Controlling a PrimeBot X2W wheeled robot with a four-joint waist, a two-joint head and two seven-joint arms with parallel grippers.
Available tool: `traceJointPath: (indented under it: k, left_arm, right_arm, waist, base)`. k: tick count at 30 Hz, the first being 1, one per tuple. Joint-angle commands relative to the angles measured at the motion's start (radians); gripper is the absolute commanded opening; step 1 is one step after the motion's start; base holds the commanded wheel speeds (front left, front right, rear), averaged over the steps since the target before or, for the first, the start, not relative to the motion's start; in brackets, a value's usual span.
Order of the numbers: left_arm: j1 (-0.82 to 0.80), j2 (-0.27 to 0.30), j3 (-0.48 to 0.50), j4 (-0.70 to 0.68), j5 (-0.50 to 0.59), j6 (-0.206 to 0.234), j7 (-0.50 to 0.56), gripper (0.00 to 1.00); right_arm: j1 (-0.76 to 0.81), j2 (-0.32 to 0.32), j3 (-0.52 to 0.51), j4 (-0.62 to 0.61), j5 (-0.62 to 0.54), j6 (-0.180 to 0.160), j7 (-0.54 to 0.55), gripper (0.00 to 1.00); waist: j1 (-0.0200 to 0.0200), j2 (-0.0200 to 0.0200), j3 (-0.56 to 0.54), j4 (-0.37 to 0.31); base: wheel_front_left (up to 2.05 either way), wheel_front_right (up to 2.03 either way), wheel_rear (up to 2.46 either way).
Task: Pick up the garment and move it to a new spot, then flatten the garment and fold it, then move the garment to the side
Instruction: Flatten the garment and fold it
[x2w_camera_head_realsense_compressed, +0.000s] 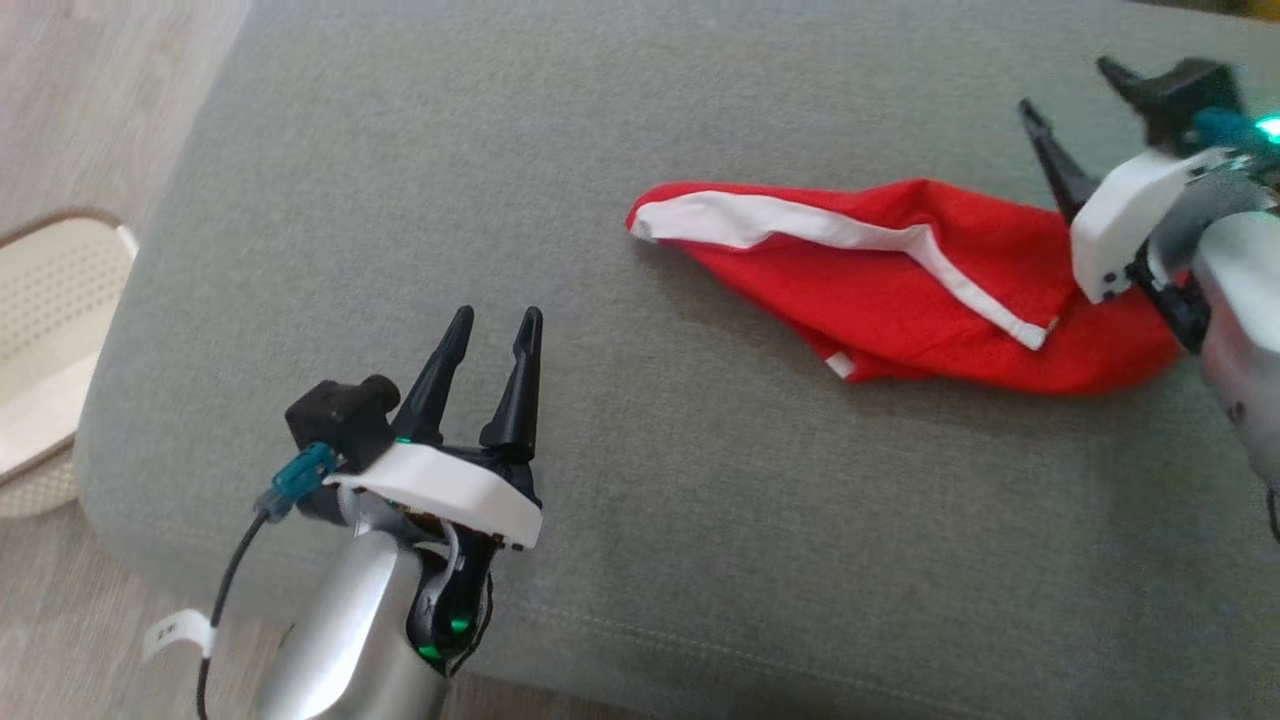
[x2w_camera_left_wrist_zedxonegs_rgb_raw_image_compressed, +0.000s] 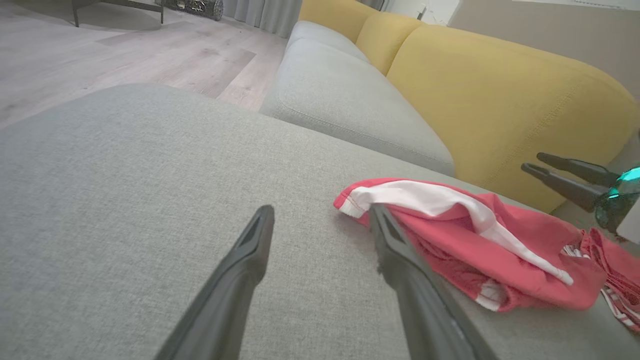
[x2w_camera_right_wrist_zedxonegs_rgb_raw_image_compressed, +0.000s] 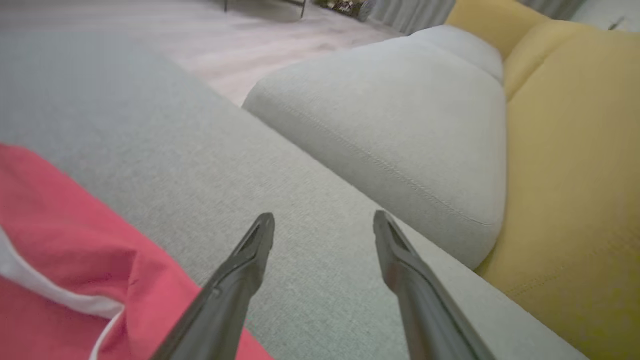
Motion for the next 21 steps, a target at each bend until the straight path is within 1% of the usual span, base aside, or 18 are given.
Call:
traceJointPath:
  k: [1,5,9,12,15,21]
  left_arm:
    - [-0.035,0.009,0.032,-0.03,0.003,0.003,-0.012,1.0]
    - [-0.027,0.009,0.055,-0.033,0.011,0.005,-0.012,1.0]
    - [-0.013,0.009,0.081,-0.036,0.021,0.003,-0.012,1.0]
    - [-0.001,0.009,0.105,-0.041,0.024,0.002,-0.012,1.0]
    - [0.015,0.009,0.126,-0.048,0.03,0.003,-0.012,1.0]
    - [0.047,0.009,0.158,-0.076,0.041,0.003,-0.012,1.0]
  right_arm:
    - [-0.009,0.007,-0.033,-0.002,0.022,-0.001,-0.034,1.0]
    - [0.022,0.029,-0.125,0.007,0.048,-0.001,-0.085,1.0]
    - [0.092,0.05,-0.223,-0.051,0.067,-0.001,-0.1,1.0]
    - [0.185,0.063,-0.315,-0.163,0.05,-0.001,-0.101,1.0]
    - [0.313,0.09,-0.411,-0.276,0.015,-0.001,-0.101,1.0]
    - [0.547,0.182,-0.571,-0.461,-0.089,-0.001,-0.101,1.0]
  waist:
    - [0.0,0.0,-0.02,-0.023]
    - [0.0,0.0,-0.052,-0.074]
    - [0.0,0.0,-0.087,-0.129]
    - [0.0,0.0,-0.111,-0.165]
    - [0.0,0.0,-0.132,-0.194]
    - [0.0,0.0,-0.142,-0.23]
  base:
    - [0.0,0.0,0.0]
    - [0.0,0.0,0.0]
    - [0.0,0.0,0.0]
    - [0.0,0.0,0.0]
    - [0.0,0.0,0.0]
    - [0.0,0.0,0.0]
